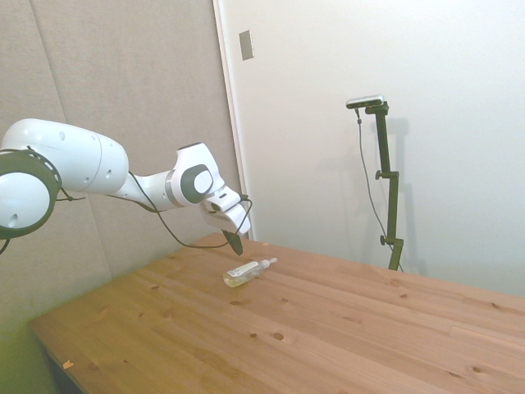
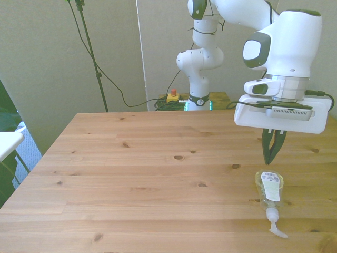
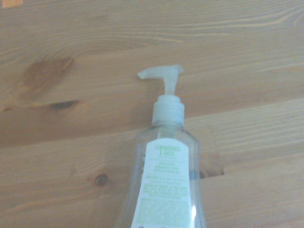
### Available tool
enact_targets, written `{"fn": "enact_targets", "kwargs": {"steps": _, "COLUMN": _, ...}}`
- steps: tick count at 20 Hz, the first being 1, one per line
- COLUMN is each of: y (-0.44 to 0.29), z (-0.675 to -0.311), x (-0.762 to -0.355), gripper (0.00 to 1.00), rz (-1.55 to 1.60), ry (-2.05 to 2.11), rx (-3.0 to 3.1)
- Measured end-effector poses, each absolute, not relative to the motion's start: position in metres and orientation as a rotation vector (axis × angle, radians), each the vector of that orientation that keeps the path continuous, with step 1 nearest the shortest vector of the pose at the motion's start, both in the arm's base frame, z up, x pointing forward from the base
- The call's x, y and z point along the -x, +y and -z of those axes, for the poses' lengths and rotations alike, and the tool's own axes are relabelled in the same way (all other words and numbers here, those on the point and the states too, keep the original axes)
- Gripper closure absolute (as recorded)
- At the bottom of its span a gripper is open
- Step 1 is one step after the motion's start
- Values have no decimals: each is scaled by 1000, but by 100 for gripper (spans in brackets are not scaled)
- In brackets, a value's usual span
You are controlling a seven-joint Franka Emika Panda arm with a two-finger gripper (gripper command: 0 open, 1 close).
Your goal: Knock down the sanitizer
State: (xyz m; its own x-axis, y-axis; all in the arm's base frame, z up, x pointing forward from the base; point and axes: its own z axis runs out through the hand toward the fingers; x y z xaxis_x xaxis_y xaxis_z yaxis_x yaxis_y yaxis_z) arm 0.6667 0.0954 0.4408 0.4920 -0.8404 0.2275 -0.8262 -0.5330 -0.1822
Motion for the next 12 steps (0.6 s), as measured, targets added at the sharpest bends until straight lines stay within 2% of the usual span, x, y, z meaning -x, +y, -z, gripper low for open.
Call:
{"fn": "enact_targets", "kwargs": {"steps": 3, "y": 107, "z": -436, "x": -651, "gripper": 100, "rz": 435, "ry": 1450, "rx": 2697}}
{"fn": "enact_targets", "kwargs": {"steps": 4, "y": 111, "z": -436, "x": -644, "gripper": 0, "rz": 428, "ry": 1438, "rx": 2707}}
{"fn": "enact_targets", "kwargs": {"steps": 12, "y": 130, "z": -449, "x": -580, "gripper": 0, "rz": 404, "ry": 1352, "rx": 2762}}
